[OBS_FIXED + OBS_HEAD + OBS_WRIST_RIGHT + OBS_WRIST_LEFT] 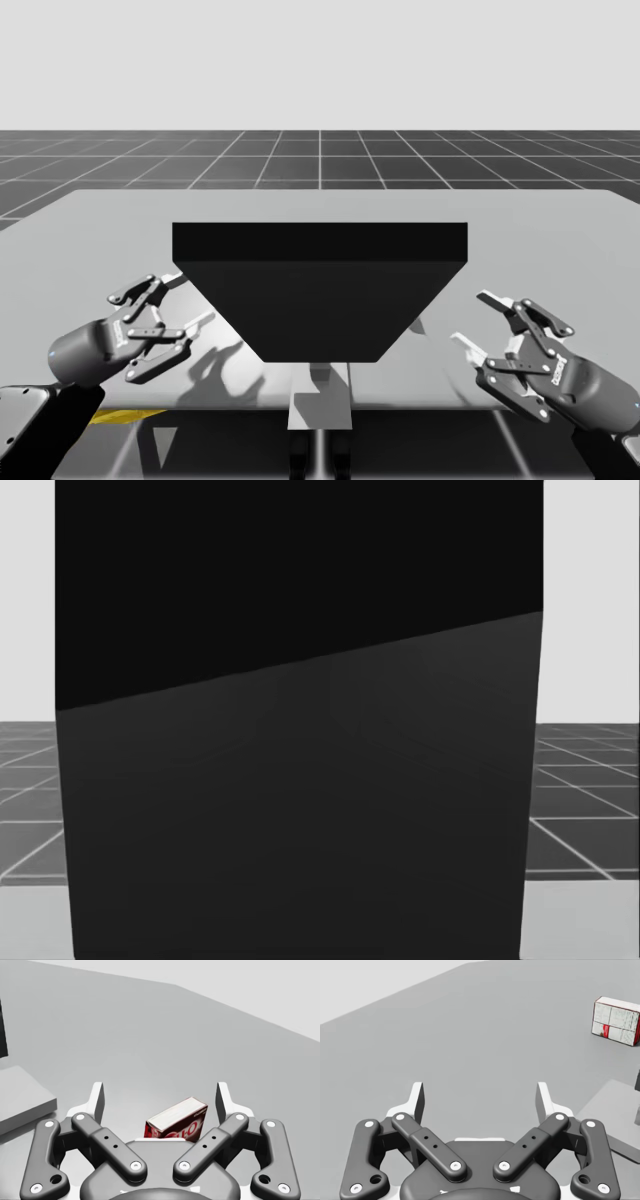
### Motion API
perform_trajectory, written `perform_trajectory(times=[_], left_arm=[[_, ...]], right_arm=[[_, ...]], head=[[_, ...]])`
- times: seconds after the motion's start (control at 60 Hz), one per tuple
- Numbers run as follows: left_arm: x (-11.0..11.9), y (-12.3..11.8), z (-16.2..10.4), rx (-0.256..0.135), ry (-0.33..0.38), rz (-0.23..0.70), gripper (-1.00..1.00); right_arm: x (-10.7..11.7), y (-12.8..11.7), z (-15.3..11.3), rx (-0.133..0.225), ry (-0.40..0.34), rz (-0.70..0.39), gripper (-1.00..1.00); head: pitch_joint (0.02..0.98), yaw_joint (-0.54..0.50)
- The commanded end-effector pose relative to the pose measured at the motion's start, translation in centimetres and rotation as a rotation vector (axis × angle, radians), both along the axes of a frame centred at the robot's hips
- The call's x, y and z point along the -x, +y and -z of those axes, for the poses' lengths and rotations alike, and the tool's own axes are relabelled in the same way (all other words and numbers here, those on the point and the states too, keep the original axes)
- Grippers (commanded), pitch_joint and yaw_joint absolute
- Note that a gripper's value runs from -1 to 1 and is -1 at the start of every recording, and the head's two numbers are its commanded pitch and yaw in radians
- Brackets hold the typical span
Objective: Reach around the screen and pick up the object behind it.
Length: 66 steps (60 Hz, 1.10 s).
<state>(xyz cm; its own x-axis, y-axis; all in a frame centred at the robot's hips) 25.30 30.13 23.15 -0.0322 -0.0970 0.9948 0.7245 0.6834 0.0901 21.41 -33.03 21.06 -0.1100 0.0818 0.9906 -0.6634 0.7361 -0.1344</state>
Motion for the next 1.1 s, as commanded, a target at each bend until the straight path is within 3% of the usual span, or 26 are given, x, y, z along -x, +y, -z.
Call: perform_trajectory(times=[0.017,0.15,0.267,0.667,0.85,1.1], left_arm=[[1.5,-0.1,0.4,-0.015,0.009,0.101,-1.00],[1.8,-0.4,0.8,-0.039,0.008,0.129,-1.00],[1.8,-0.6,0.9,-0.044,0.010,0.138,-1.00],[1.7,-1.7,1.0,-0.075,-0.005,0.166,-1.00],[1.7,-1.9,1.2,-0.083,-0.009,0.177,-1.00],[1.7,-2.1,1.2,-0.092,-0.014,0.183,-1.00]], right_arm=[[1.4,-0.4,1.3,0.021,0.012,-0.028,-1.00],[1.4,-0.6,2.5,0.013,0.044,0.077,-1.00],[0.5,-0.3,3.7,-0.018,0.095,0.153,-1.00],[-3.8,4.8,5.6,-0.009,0.132,0.155,-1.00],[-5.5,6.6,7.3,-0.029,0.206,0.266,-1.00],[-7.4,8.6,8.9,-0.004,0.257,0.355,-1.00]], head=[[0.142,-0.03],[0.148,-0.04],[0.150,-0.04],[0.159,-0.04],[0.167,-0.04],[0.174,-0.04]])
